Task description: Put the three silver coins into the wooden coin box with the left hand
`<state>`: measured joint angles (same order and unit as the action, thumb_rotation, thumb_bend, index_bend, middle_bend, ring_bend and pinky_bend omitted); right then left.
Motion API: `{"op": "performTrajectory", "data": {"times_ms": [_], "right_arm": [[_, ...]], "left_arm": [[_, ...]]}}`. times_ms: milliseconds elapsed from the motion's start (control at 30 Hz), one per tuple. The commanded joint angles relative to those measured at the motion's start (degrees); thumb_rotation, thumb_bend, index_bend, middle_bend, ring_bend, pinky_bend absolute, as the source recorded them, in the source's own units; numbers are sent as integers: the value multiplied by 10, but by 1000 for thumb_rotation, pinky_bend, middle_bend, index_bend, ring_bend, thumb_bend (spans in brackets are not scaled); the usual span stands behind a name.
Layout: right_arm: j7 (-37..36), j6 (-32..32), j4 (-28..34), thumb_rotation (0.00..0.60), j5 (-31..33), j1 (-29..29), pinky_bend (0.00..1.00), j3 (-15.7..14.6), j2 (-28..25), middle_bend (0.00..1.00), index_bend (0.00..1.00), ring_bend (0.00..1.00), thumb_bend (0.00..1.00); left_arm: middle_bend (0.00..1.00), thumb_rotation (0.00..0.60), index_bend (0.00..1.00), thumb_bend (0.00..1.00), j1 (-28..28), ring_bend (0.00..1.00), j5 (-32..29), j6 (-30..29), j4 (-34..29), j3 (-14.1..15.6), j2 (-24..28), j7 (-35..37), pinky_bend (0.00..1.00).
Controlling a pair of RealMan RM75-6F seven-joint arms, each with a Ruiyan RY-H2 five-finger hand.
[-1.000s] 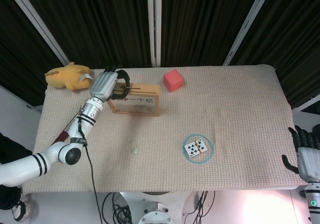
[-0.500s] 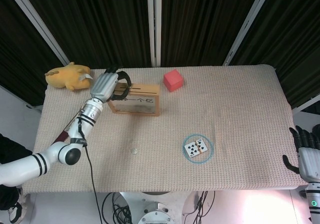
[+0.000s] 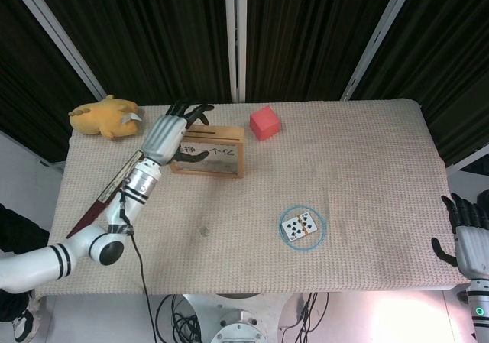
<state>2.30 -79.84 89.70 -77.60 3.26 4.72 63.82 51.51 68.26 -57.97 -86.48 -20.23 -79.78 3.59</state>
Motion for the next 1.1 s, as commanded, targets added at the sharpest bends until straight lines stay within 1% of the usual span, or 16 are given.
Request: {"op": "performTrajectory", "data": {"times_ms": [33, 100, 167, 267, 333, 367, 433, 500, 600, 667, 800, 867, 900, 1000, 1100], "right_arm": [[1, 3, 0, 600, 1, 1, 0, -1, -1, 0, 0, 0, 300], [2, 4, 1, 600, 0, 1, 0, -1, -1, 0, 0, 0, 300], [0, 0, 3, 600, -3, 1, 0, 0, -1, 0, 0, 0, 300], [0, -9, 9, 600, -9, -2, 0, -1, -4, 0, 0, 0, 300], [1, -19, 15, 600, -18, -5, 0, -2, -8, 0, 0, 0, 299], [0, -25, 19, 600, -22, -7, 0, -2, -11, 0, 0, 0, 300], [-3, -33, 25, 600, -28, -10, 0, -3, -16, 0, 0, 0, 300], [-7, -39, 28, 600, -33, -13, 0, -4, -20, 0, 0, 0, 300], [-12, -39, 31, 600, -34, -15, 0, -7, -24, 0, 0, 0, 300], [-16, -38, 32, 600, -36, -16, 0, -9, -26, 0, 0, 0, 300], [-20, -38, 30, 600, -37, -20, 0, -12, -27, 0, 0, 0, 300], [-21, -38, 30, 600, -35, -21, 0, -13, -29, 0, 0, 0, 300], [-21, -39, 31, 600, -35, -22, 0, -13, -30, 0, 0, 0, 300], [-23, -44, 34, 600, -38, -25, 0, -13, -33, 0, 0, 0, 300], [-24, -46, 34, 600, -40, -27, 0, -14, -34, 0, 0, 0, 300]], "left_arm": [[326, 600, 340, 158, -41, 89, 107, -62, -62, 64, 12, -2, 48], [324, 600, 356, 150, -61, 90, 139, -80, -85, 96, 15, -14, 47], [321, 600, 348, 146, -83, 98, 157, -105, -97, 120, 8, -27, 44], [313, 600, 324, 145, -122, 106, 185, -151, -94, 157, -17, -42, 42], [302, 600, 317, 146, -143, 106, 206, -169, -72, 185, -33, -53, 40], [296, 600, 314, 146, -150, 105, 223, -172, -49, 201, -38, -67, 36], [271, 600, 297, 137, -158, 92, 247, -174, -12, 222, -47, -96, 22], [252, 600, 285, 124, -169, 81, 265, -178, 22, 239, -64, -111, 15], [248, 600, 284, 116, -182, 79, 279, -187, 66, 251, -96, -100, 14], [246, 600, 284, 116, -187, 79, 284, -187, 99, 253, -120, -93, 14], [228, 600, 284, 117, -191, 78, 285, -180, 145, 250, -163, -75, 14], [210, 600, 284, 118, -190, 63, 284, -175, 166, 247, -182, -65, 14], [184, 600, 284, 118, -188, 41, 279, -167, 182, 243, -194, -58, 11], [114, 600, 284, 119, -184, 0, 268, -145, 201, 237, -211, -43, 3], [106, 600, 284, 119, -184, 0, 267, -136, 209, 238, -216, -52, 0]]}}
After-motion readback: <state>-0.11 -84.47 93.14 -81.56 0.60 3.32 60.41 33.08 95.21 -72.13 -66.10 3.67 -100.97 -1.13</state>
